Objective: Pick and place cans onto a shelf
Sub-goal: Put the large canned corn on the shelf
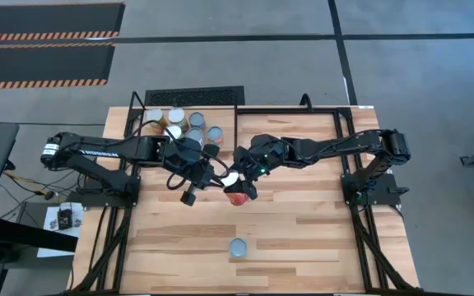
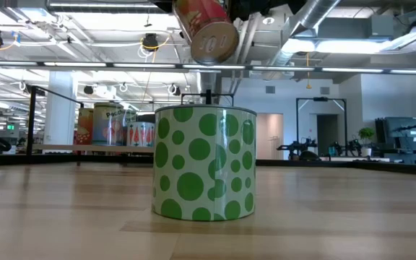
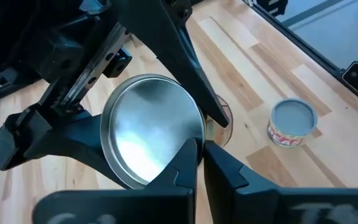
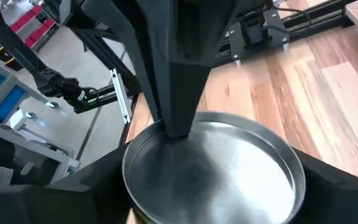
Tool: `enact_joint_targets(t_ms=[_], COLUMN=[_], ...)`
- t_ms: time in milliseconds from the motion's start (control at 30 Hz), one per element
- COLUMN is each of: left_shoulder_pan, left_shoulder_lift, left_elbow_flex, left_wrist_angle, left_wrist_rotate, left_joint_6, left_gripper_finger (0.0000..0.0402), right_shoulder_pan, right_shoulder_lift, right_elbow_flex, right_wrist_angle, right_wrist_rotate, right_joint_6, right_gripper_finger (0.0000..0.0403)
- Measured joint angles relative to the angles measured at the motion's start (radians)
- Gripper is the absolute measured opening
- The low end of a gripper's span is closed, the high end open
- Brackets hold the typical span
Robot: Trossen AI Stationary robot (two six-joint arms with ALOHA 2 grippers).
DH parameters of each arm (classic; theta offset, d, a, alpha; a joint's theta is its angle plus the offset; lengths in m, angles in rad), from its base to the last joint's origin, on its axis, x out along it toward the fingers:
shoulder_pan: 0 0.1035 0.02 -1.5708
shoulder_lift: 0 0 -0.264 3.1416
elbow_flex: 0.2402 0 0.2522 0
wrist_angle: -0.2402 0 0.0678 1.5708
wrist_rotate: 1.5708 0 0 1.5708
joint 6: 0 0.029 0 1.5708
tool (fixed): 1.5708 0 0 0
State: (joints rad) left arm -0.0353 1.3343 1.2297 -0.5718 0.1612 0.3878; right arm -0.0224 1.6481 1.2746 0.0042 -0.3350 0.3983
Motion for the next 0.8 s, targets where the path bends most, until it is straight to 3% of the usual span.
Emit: enact_joint_targets(t_ms=[133, 433, 667, 800], left_shoulder_pan=[0.001, 0.001, 0.001, 0.001], left_shoulder_lift=[0.004, 0.001, 0.0, 0.0], left_elbow_flex=[-0.002, -0.002, -0.001, -0.001], left_wrist_angle=[0.013, 0.007, -0.001, -0.008], left_wrist_rotate=[-0.024, -0.031, -0.031, -0.031], left_joint_6=[-0.034, -0.062, -0.079, -0.083], left_gripper_finger=[0.0002, 0.0002, 0.0001, 0.0], right_shoulder_pan=[-0.013, -0.022, -0.035, -0.04], right_shoulder_lift=[-0.005, -0.011, -0.013, -0.013], right_elbow_flex=[0.008, 0.007, 0.007, 0.006], right_wrist_angle=[-0.008, -0.026, -0.041, -0.05], right_wrist_rotate=[0.021, 0.003, -0.011, -0.034], right_joint_6=[0.027, 0.013, 0.012, 0.012], right_gripper_finger=[0.0379, 0.0323, 0.0388, 0.0384])
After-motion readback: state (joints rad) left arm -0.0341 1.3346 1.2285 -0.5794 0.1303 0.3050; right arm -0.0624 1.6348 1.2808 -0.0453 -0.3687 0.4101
